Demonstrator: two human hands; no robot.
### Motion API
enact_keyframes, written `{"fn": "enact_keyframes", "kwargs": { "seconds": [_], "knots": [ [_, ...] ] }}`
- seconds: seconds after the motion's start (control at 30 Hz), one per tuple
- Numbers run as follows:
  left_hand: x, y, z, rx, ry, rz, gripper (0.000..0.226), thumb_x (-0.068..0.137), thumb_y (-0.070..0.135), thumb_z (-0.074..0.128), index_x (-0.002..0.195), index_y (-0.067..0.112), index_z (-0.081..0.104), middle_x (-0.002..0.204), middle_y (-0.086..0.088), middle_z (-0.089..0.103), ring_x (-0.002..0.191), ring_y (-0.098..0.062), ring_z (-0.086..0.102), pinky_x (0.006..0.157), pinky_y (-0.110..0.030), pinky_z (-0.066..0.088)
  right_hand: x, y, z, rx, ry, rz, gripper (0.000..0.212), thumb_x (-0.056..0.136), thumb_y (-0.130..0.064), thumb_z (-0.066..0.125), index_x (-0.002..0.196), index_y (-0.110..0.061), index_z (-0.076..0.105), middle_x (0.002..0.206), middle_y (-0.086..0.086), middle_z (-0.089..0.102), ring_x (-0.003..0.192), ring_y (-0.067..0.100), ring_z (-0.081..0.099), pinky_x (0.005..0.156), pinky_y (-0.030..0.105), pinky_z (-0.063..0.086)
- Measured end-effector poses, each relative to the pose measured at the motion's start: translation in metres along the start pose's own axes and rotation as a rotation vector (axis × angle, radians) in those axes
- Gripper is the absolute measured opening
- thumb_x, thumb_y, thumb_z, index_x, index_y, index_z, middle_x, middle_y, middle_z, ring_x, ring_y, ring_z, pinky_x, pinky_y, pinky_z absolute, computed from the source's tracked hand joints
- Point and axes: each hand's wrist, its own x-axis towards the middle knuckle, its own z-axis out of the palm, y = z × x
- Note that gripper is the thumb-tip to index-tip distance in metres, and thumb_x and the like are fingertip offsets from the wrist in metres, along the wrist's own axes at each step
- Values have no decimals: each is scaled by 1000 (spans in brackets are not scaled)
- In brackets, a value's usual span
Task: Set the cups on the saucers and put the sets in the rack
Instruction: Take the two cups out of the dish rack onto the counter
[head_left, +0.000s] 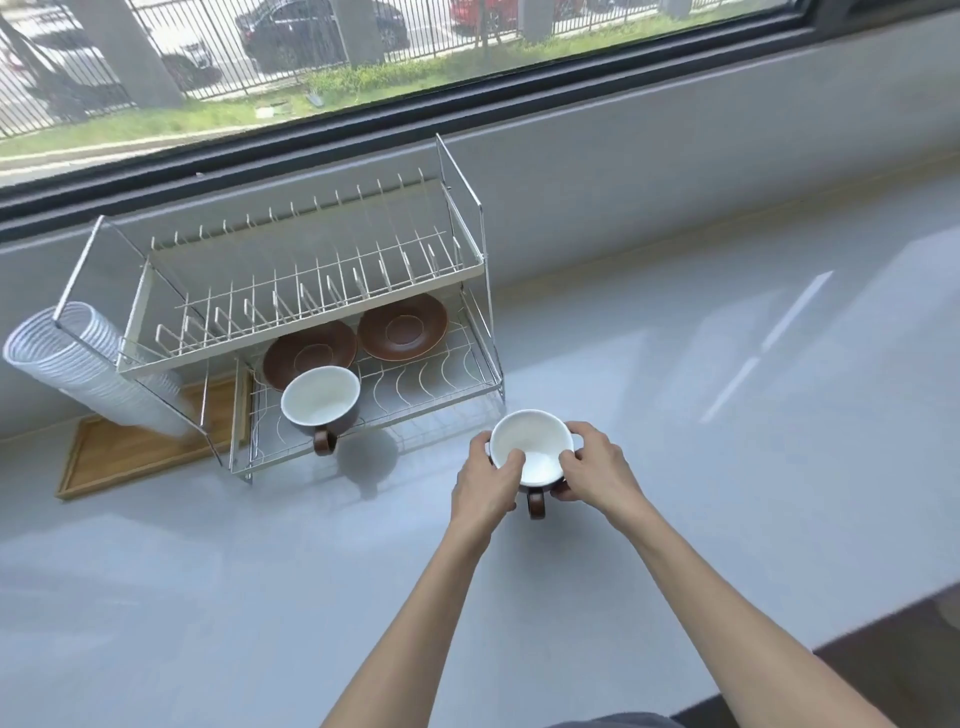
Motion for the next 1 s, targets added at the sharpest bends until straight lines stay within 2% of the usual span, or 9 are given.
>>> {"fn": "enact_keyframes", "kwargs": {
  "seconds": [0.07, 0.2, 0.37, 0.5, 0.63, 0.77, 0.9, 1.0],
  "knots": [
    [-4, -3, 13, -1, -37, -20, 67, 72, 43, 48, 138, 30, 43, 116, -1, 62, 99, -26, 68, 89, -46, 60, -3, 14, -8, 0, 18, 26, 49, 87, -9, 39, 134, -23, 49, 108, 12, 69, 69, 26, 76, 60, 26, 56],
    [-10, -5, 38, -42, -103, -50, 66, 73, 39, 48, 138, 33, 41, 115, 5, 58, 104, -26, 66, 91, -45, 59, -4, 37, -24, -22, 58, 62, 49, 87, -10, 39, 133, -25, 50, 103, 10, 71, 73, 27, 76, 67, 30, 58],
    [-9, -1, 59, -57, -156, -69, 47, 87, 28, 52, 132, 37, 42, 107, 14, 54, 108, -26, 64, 89, -41, 60, 2, 54, -40, -39, 104, 98, 50, 87, -10, 39, 133, -26, 50, 97, 9, 72, 72, 27, 75, 69, 32, 56],
    [-5, 4, 69, -32, -184, -62, 57, 80, 35, 51, 135, 39, 42, 113, 10, 56, 104, -25, 67, 94, -46, 57, 8, 58, -48, -40, 117, 122, 51, 87, -11, 39, 134, -26, 49, 99, 10, 72, 75, 29, 75, 68, 32, 56],
    [-3, 7, 76, -27, -186, -64, 43, 88, 25, 53, 126, 42, 41, 109, 13, 55, 105, -26, 67, 94, -47, 57, 15, 62, -54, -69, 129, 142, 52, 84, -15, 39, 133, -29, 49, 102, 9, 71, 80, 32, 73, 81, 40, 58],
    [-3, 10, 79, -38, -193, -57, 52, 89, 22, 54, 139, 35, 42, 119, 7, 56, 106, -24, 66, 91, -44, 59, 17, 64, -56, -78, 141, 146, 53, 82, -16, 39, 132, -31, 49, 100, 8, 71, 83, 33, 72, 85, 44, 57],
    [-3, 10, 79, -21, -194, -55, 57, 88, 25, 54, 141, 36, 39, 119, 9, 55, 102, -21, 67, 96, -47, 56, 19, 60, -58, -94, 128, 143, 51, 84, -15, 39, 132, -29, 49, 103, 9, 70, 77, 32, 73, 84, 44, 58],
    [-3, 9, 78, 3, -205, -59, 62, 81, 31, 54, 140, 40, 39, 129, 7, 57, 109, -21, 65, 98, -48, 55, 20, 58, -60, -117, 110, 142, 51, 85, -15, 39, 134, -27, 48, 109, 11, 68, 79, 32, 73, 85, 46, 58]
  ]
}}
